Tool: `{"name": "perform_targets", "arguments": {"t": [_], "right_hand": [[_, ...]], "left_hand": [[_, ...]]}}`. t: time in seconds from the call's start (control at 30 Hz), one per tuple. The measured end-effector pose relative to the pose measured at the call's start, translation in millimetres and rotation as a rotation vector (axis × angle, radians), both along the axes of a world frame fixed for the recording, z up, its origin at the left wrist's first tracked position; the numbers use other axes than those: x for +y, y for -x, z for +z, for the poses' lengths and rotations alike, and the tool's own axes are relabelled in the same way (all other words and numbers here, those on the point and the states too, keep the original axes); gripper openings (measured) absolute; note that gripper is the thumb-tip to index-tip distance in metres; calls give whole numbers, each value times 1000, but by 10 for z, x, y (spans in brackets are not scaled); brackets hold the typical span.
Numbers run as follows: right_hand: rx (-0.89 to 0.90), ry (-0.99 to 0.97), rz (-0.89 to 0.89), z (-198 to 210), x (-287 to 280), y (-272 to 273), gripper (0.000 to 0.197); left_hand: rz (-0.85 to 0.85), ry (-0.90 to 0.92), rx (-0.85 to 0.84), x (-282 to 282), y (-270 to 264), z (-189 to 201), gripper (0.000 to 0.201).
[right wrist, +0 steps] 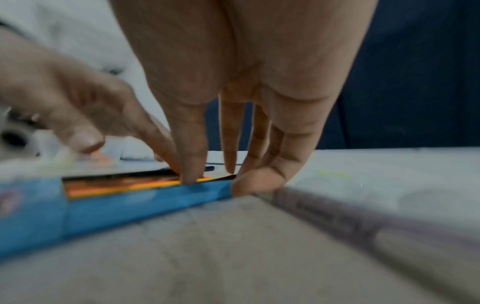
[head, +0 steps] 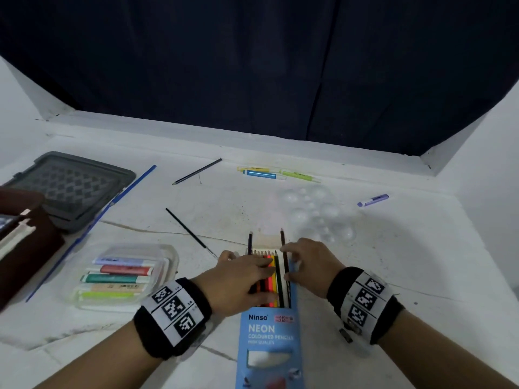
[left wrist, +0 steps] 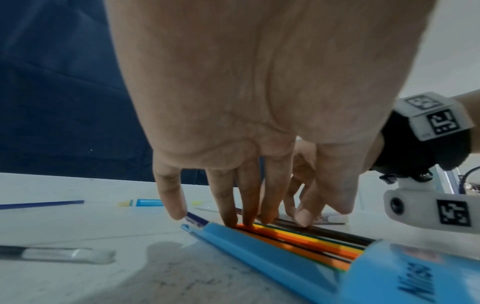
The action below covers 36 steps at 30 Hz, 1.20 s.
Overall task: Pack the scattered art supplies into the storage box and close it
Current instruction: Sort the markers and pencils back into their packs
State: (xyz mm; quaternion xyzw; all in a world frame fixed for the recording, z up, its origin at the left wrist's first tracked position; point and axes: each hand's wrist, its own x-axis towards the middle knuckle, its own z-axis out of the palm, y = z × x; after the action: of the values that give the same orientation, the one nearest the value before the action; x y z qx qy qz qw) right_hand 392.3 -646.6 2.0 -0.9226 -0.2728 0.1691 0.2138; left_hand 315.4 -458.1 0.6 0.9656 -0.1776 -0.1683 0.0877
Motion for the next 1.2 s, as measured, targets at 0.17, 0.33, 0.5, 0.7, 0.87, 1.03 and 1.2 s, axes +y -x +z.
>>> {"name": "perform_targets", "arguments": {"t": [0.17, 0.33, 0.5, 0.7, 0.87, 1.03, 1.2], "right_hand": [[-284, 367, 252, 64, 63, 55, 30], [-367, 468, 322, 71, 75, 153, 17], [-385, 482, 375, 64, 96, 211, 21], [-297, 410, 366, 82, 139, 230, 20], [-216, 415, 371, 142, 200, 210, 18], [-136, 278, 359, 214, 255, 54, 25], [-235, -31, 218, 272, 353, -85, 18]], "left_hand": [[25, -3, 56, 83, 8, 46, 57], [39, 29, 42, 86, 27, 39, 50], [50, 52, 13, 90, 18, -30, 43], [71, 51, -41, 80, 34, -103, 38], [80, 55, -51, 89, 16, -188, 35], [77, 76, -79, 142, 53, -113, 27], [231, 267, -412, 279, 229, 288, 25]]}}
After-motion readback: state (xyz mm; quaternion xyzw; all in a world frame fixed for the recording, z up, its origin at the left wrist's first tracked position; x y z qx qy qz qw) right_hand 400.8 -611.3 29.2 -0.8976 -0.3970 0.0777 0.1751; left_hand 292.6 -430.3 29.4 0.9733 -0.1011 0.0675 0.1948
